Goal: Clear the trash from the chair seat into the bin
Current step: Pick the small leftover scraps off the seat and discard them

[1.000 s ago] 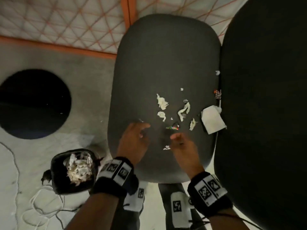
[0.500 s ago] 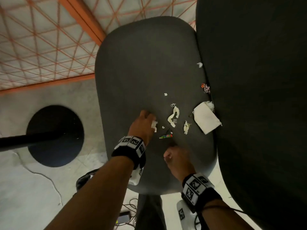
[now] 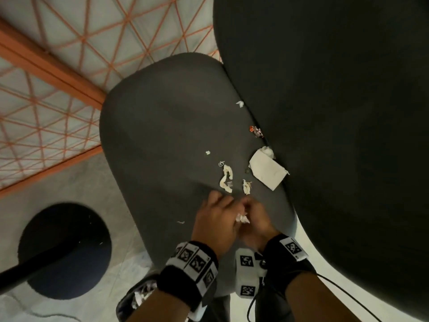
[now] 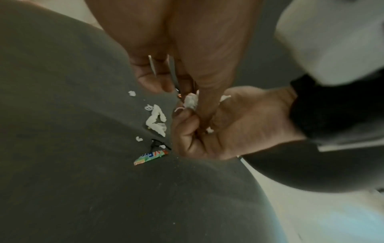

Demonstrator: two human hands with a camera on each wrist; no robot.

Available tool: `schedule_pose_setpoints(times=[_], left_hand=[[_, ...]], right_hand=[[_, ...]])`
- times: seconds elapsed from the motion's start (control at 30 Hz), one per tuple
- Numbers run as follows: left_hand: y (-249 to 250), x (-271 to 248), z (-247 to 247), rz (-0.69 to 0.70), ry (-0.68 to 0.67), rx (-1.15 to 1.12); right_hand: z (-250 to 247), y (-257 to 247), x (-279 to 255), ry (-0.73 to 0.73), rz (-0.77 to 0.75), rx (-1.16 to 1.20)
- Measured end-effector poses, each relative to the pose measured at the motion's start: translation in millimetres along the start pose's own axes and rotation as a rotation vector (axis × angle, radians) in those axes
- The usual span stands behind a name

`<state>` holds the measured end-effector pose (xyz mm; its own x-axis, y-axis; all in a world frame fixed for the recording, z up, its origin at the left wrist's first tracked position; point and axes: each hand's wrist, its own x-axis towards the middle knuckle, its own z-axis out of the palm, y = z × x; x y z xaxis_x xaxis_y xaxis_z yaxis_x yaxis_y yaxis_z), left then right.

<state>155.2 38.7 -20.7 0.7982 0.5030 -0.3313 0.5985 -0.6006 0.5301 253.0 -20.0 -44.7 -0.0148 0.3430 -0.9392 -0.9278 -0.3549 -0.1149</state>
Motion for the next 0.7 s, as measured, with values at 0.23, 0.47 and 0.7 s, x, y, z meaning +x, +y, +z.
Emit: schedule_pose_setpoints(times=[0.23, 0.47, 0.7], left_hand=[[3, 74, -46, -0.126, -0.448, -0.562], [-24, 225, -46, -0.304, 0.141, -0.257], [-27, 267, -43, -0.361, 0.119, -0.059]], right_hand=[[-23, -19, 5, 0.078, -0.067, 0.127], [-58, -29, 13, 0.158, -0.166, -0.057], [-66, -33, 11, 0.050, -0.191, -0.058]])
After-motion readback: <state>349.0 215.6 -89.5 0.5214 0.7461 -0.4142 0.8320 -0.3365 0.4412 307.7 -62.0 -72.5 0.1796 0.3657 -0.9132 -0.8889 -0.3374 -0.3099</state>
